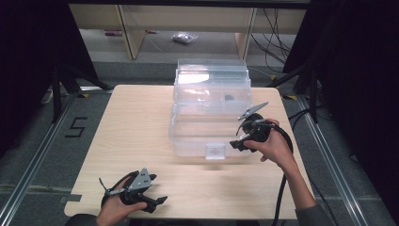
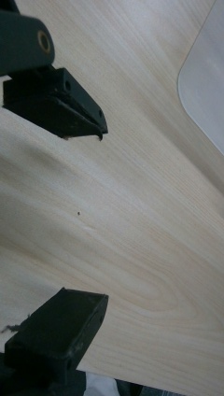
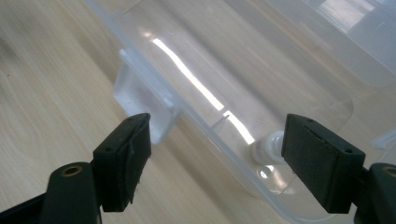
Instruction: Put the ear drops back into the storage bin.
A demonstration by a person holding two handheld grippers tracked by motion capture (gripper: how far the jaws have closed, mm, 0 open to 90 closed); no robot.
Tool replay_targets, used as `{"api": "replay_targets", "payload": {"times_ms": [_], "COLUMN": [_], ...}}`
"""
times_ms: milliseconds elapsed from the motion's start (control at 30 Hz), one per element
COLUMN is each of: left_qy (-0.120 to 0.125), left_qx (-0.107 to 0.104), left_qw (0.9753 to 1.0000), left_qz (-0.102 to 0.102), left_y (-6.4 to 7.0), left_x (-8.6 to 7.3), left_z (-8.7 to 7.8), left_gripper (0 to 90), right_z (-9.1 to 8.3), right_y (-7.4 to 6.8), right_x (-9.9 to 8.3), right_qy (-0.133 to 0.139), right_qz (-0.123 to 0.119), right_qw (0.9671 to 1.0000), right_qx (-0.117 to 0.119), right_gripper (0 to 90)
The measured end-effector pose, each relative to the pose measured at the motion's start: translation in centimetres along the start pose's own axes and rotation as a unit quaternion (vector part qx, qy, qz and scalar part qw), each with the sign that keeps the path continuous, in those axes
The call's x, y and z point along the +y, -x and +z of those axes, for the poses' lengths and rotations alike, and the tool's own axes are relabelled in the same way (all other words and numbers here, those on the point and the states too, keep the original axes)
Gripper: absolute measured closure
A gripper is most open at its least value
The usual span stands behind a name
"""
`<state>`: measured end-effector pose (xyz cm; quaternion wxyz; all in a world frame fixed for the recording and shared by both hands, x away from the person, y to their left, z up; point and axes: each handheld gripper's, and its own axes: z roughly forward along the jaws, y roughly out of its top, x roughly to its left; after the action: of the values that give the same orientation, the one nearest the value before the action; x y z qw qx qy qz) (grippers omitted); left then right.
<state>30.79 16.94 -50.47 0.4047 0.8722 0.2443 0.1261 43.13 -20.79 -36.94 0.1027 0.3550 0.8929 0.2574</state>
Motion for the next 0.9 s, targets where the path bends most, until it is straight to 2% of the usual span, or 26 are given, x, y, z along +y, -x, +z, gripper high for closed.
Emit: {"api": "replay_targets", "payload": {"times_ms": [100, 133, 167, 200, 233, 300, 333, 367, 400, 433, 467, 533, 600, 633, 667, 733, 767, 800, 833, 867, 900], "left_qy": [0.0, 0.0, -0.006, 0.001, -0.006, -0.006, -0.006, 0.001, 0.0, -0.006, 0.0, -0.006, -0.001, -0.006, -0.006, -0.006, -0.006, -0.006, -0.005, -0.005, -0.005], "left_qx": [0.0, 0.0, 0.0, 0.0, 0.0, 0.001, 0.001, 0.0, 0.0, 0.0, 0.0, 0.001, 0.001, 0.001, 0.001, 0.001, 0.0, 0.0, 0.001, -0.002, -0.002], "left_qw": [1.0, 1.0, 1.0, 1.0, 1.0, 1.0, 1.0, 1.0, 1.0, 1.0, 1.0, 1.0, 1.0, 1.0, 1.0, 1.0, 1.0, 1.0, 1.0, 1.0, 1.0], "left_qz": [0.0, 0.0, 0.007, -0.001, 0.007, 0.007, 0.007, -0.001, 0.0, 0.007, 0.0, 0.007, 0.001, 0.007, 0.007, 0.007, 0.007, 0.007, 0.004, 0.007, 0.008], "left_y": [0.0, 0.0, -0.1, 0.0, -0.1, -0.1, -0.1, 0.0, 0.0, -0.1, 0.0, -0.1, 0.0, -0.1, -0.1, -0.1, -0.1, -0.1, 0.0, -0.1, -0.1], "left_x": [0.0, 0.0, 0.0, 0.0, 0.0, 0.0, 0.0, 0.0, 0.0, 0.0, 0.0, 0.0, 0.0, 0.0, 0.0, 0.0, 0.0, 0.0, 0.0, 0.0, 0.0], "left_z": [0.0, 0.0, -0.1, 0.0, -0.1, -0.1, -0.1, 0.0, 0.0, -0.1, 0.0, -0.1, 0.0, -0.1, -0.1, -0.1, -0.1, -0.1, -0.1, -0.1, -0.1], "left_gripper": [15.0, 15.0, 15.0, 15.0, 15.0, 15.0, 15.0, 15.0, 15.0, 15.0, 15.0, 15.0, 15.0, 15.0, 15.0, 15.0, 15.0, 15.0, 15.0, 15.0, 15.0], "right_z": [-0.1, -0.2, -0.2, -0.2, -0.3, -0.3, -0.3, -0.3, -0.4, -0.4, -0.4, -0.5, -0.5, -0.5, -0.4, -0.4, -0.3, -0.3, -0.4, -0.4, -0.3], "right_y": [-0.2, -0.4, -0.4, -0.5, -0.7, -0.9, -0.9, -1.1, -1.1, -1.2, -1.3, -1.6, -1.8, -1.9, -1.9, -2.2, -2.2, -2.3, -2.6, -2.6, -2.7], "right_x": [-0.3, -0.4, -0.5, -0.7, -0.8, -1.0, -1.2, -1.3, -1.4, -1.6, -1.6, -1.9, -2.1, -2.3, -2.4, -2.6, -2.7, -2.8, -2.8, -2.8, -2.9], "right_qy": [0.011, 0.009, 0.013, 0.015, 0.012, 0.014, 0.019, 0.02, 0.026, 0.032, 0.031, 0.035, 0.041, 0.042, 0.047, 0.052, 0.057, 0.058, 0.051, 0.059, 0.067], "right_qz": [-0.01, 0.001, -0.003, -0.008, 0.001, -0.002, -0.013, -0.004, -0.017, -0.015, -0.013, -0.01, -0.011, -0.007, -0.016, -0.011, -0.018, -0.014, -0.007, -0.016, -0.013], "right_qw": [0.9999, 1.0, 0.9999, 0.9998, 0.9999, 0.9999, 0.9997, 0.9998, 0.9995, 0.9994, 0.9994, 0.9993, 0.9991, 0.9991, 0.9988, 0.9986, 0.9982, 0.9982, 0.9986, 0.9981, 0.9976], "right_qx": [0.002, 0.002, -0.001, 0.004, 0.004, 0.003, 0.003, 0.003, 0.0, 0.004, 0.006, 0.004, 0.009, 0.006, 0.005, 0.009, 0.011, 0.005, 0.014, 0.008, 0.007], "right_gripper": [24.9, 24.9, 24.9, 24.8, 24.8, 24.8, 24.8, 24.8, 24.7, 24.6, 24.6, 24.3, 24.1, 23.7, 23.1, 21.6, 21.5, 21.4, 20.8, 19.8, 18.7]}}
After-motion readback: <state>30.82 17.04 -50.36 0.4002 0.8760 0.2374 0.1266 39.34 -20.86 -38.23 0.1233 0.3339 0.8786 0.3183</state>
